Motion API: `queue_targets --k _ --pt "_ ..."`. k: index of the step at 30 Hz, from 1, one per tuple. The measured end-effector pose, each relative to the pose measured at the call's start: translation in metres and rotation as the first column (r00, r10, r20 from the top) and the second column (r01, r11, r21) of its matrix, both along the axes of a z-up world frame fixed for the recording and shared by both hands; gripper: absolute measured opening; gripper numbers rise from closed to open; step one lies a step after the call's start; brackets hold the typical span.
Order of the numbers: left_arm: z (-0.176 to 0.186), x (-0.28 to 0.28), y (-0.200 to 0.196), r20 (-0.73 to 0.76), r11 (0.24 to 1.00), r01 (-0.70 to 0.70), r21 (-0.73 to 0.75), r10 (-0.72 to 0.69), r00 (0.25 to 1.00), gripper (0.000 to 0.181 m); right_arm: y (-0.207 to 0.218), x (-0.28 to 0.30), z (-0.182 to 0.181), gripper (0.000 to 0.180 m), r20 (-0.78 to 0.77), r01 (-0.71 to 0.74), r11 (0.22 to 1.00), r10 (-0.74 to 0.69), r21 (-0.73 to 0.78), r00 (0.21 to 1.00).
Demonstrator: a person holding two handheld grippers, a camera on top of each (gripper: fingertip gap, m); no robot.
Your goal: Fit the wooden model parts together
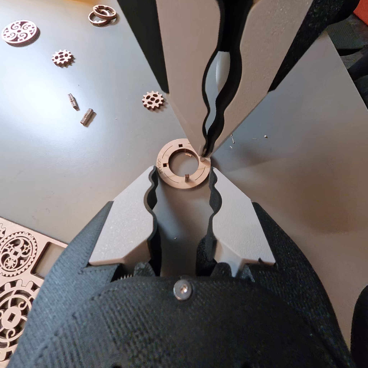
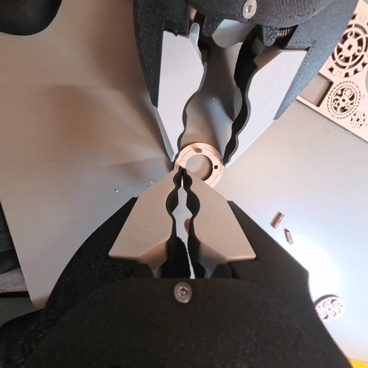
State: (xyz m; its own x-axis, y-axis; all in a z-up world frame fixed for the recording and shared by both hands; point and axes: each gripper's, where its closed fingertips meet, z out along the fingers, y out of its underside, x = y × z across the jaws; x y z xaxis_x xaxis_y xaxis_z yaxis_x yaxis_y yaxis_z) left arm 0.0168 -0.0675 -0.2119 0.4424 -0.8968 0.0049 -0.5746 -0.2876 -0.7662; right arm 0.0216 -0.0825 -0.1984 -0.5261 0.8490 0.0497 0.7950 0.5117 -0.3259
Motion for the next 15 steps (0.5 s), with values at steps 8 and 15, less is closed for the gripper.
queue_targets --k 8,15 --pt "0.0 0.0 0.0 0.001 1.0 -0.001 0.0 0.001 1.0 0.051 0.001 0.001 0.013 0.018 -0.178 -0.009 1.0 0.004 -0.024 0.984" --pt "0.0 0.0 0.0 0.0 1.0 0.0 0.0 0.0 1.0 0.051 0.001 -0.001 -0.002 0.012 -0.128 -0.022 1.0 0.02 -0.008 0.992"
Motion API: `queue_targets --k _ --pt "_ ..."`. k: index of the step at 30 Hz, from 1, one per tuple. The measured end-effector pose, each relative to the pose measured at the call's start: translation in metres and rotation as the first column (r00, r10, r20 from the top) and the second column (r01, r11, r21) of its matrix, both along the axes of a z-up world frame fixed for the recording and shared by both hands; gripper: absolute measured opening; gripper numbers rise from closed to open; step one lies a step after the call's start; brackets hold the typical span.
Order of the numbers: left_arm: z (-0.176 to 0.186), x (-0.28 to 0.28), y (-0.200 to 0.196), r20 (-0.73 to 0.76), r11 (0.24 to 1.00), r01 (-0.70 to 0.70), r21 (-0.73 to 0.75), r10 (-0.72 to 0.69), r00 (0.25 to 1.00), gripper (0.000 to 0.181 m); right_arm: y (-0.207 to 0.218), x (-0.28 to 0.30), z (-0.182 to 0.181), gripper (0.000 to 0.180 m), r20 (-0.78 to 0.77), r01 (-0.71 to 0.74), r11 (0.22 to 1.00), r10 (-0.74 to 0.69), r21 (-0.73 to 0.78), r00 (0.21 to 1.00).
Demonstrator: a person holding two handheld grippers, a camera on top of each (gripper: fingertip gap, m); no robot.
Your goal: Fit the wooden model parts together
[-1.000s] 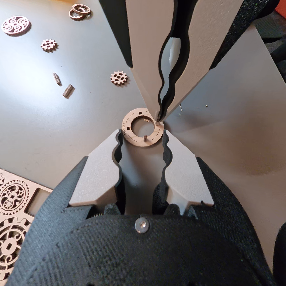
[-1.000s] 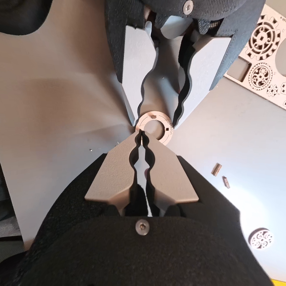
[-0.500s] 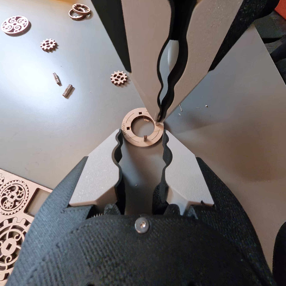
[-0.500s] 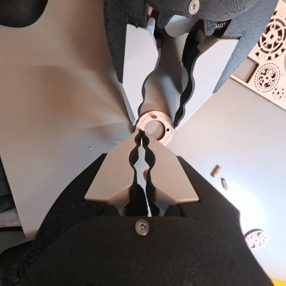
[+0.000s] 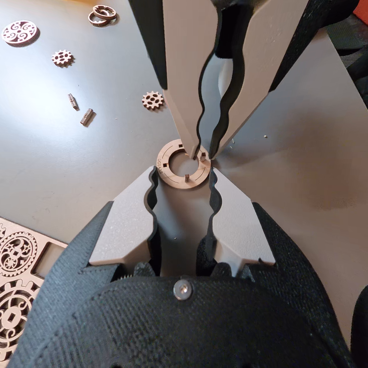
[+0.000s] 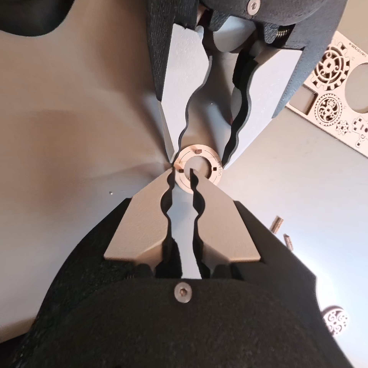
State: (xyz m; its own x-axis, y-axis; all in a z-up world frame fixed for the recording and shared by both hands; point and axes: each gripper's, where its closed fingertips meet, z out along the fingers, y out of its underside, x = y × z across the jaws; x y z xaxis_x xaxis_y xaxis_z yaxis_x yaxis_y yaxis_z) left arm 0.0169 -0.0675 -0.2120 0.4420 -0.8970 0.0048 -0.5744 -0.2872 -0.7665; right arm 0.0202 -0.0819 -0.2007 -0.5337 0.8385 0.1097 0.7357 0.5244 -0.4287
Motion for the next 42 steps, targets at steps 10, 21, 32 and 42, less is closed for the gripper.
queue_targets --k 10,21,32,42 --pt "0.0 0.0 0.0 0.0 1.0 0.002 0.0 -0.002 1.0 0.051 0.0 0.002 -0.005 0.001 0.093 -0.031 0.999 0.028 0.03 0.995" --pt "0.0 0.0 0.0 0.0 1.0 0.003 0.001 -0.003 1.0 0.051 0.0 0.003 -0.007 0.001 0.16 -0.078 0.994 0.064 0.082 0.985" --pt "0.006 0.003 -0.007 0.075 0.997 0.043 -0.064 -0.038 0.996 0.051 0.004 0.035 0.008 0.02 -0.198 0.171 0.976 -0.195 -0.134 0.961" --pt "0.038 0.017 -0.03 0.446 0.897 0.203 -0.392 -0.008 0.895 0.051 -0.017 0.029 0.054 0.028 -0.507 0.1 0.992 -0.124 -0.075 0.853"
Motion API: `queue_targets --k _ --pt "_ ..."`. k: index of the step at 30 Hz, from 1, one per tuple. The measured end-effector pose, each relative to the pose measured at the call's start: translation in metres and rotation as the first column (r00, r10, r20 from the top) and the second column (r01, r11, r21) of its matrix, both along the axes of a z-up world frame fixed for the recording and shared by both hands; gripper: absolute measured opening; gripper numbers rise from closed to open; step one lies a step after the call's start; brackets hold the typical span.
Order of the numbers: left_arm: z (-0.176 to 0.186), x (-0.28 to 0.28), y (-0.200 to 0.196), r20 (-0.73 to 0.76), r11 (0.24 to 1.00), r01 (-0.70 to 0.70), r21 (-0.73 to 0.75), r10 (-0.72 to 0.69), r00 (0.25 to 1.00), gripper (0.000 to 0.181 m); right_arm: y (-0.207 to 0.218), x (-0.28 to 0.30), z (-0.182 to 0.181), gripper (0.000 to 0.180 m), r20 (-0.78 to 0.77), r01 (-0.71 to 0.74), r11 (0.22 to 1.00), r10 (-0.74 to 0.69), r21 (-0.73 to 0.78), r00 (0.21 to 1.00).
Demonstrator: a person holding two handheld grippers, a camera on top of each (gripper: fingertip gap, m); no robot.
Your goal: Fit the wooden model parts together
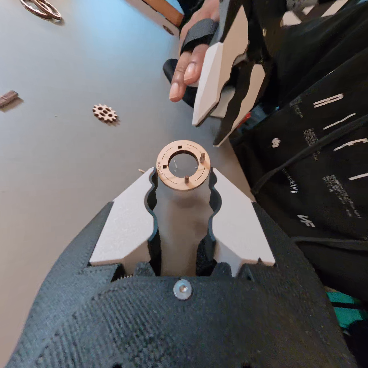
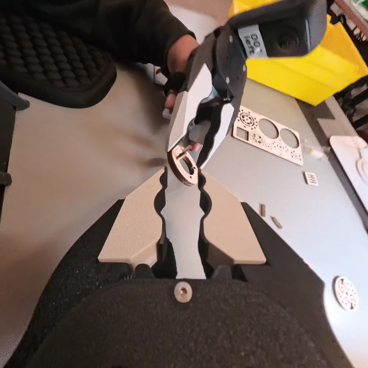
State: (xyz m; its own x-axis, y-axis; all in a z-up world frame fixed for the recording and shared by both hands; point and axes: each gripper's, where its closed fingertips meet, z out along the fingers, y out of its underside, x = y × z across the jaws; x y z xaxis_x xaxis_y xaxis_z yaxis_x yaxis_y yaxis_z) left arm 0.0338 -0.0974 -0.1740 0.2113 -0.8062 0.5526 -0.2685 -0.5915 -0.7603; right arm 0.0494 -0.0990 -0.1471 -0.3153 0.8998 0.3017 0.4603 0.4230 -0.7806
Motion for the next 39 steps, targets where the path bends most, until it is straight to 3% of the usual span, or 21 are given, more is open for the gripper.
queue_targets --k 9,11,13,24,39 --pt "0.013 0.005 -0.013 0.128 0.983 0.073 -0.171 -0.051 0.991 0.051 -0.018 -0.019 -0.009 0.044 -0.002 -0.157 0.951 0.163 0.265 0.987" --pt "0.015 0.006 -0.015 0.148 0.978 0.084 -0.193 -0.056 0.987 0.051 -0.017 -0.023 -0.011 0.038 0.007 -0.171 0.941 0.177 0.29 0.984" --pt "0.016 0.006 -0.015 0.16 0.974 0.087 -0.211 -0.053 0.986 0.051 -0.017 -0.026 -0.006 0.02 -0.022 -0.169 0.937 0.184 0.307 0.983" --pt "0.019 0.008 -0.02 0.191 0.955 0.115 -0.273 -0.063 0.979 0.051 -0.021 -0.027 -0.002 0.019 -0.022 -0.196 0.925 0.214 0.325 0.977" --pt "0.016 0.01 -0.023 0.182 0.945 0.127 -0.303 -0.073 0.981 0.051 -0.022 -0.024 -0.006 0.018 0.012 -0.176 0.959 0.178 0.224 0.984"
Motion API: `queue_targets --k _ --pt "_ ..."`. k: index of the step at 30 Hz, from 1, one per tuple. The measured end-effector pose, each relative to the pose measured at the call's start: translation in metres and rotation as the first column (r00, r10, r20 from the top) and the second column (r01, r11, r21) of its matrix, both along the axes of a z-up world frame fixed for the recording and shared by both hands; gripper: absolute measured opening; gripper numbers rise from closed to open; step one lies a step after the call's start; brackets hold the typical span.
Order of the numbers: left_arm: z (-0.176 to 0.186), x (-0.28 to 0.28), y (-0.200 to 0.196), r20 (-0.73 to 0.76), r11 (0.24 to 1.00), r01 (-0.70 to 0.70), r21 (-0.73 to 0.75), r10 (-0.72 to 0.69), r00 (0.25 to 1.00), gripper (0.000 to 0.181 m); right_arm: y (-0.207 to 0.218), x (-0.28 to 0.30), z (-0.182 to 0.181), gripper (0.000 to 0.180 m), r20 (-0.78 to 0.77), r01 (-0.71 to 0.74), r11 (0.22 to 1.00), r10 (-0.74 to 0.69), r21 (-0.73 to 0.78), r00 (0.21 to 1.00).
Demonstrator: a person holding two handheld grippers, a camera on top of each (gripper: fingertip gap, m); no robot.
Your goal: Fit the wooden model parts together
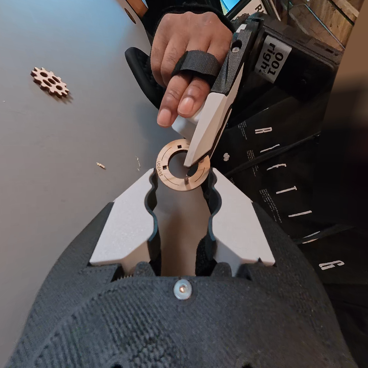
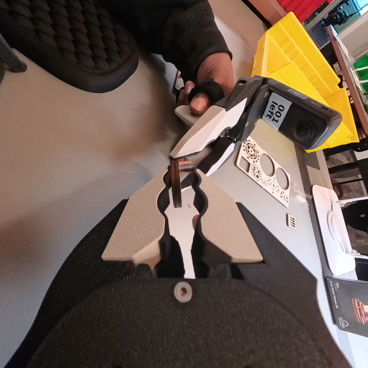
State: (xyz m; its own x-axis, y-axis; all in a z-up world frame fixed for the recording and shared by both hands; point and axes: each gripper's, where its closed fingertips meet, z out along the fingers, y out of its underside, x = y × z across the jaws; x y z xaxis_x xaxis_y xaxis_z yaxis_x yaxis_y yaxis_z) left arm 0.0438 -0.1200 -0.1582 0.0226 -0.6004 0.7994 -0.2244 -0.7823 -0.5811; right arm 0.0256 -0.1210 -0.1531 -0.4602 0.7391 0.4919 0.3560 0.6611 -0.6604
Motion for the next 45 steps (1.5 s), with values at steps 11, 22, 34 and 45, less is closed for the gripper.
queue_targets --k 11,22,34,45 --pt "0.0 0.002 -0.002 0.001 1.0 0.007 -0.011 -0.007 1.0 0.051 -0.002 -0.002 0.005 0.029 -0.026 -0.007 1.0 0.008 0.016 1.0" --pt "-0.001 -0.002 0.012 -0.028 0.994 -0.082 0.067 0.084 0.996 0.051 0.008 -0.002 0.0 0.019 -0.05 0.022 0.997 -0.018 0.071 0.999" --pt "-0.05 -0.024 0.046 -0.458 0.718 0.085 0.691 0.344 0.82 0.051 0.103 0.055 -0.025 0.019 0.135 0.41 0.887 -0.389 -0.212 0.911" --pt "-0.041 -0.033 0.042 -0.391 0.679 0.03 0.733 0.386 0.835 0.064 0.156 0.031 -0.036 0.017 0.261 0.44 0.869 -0.381 -0.227 0.887"
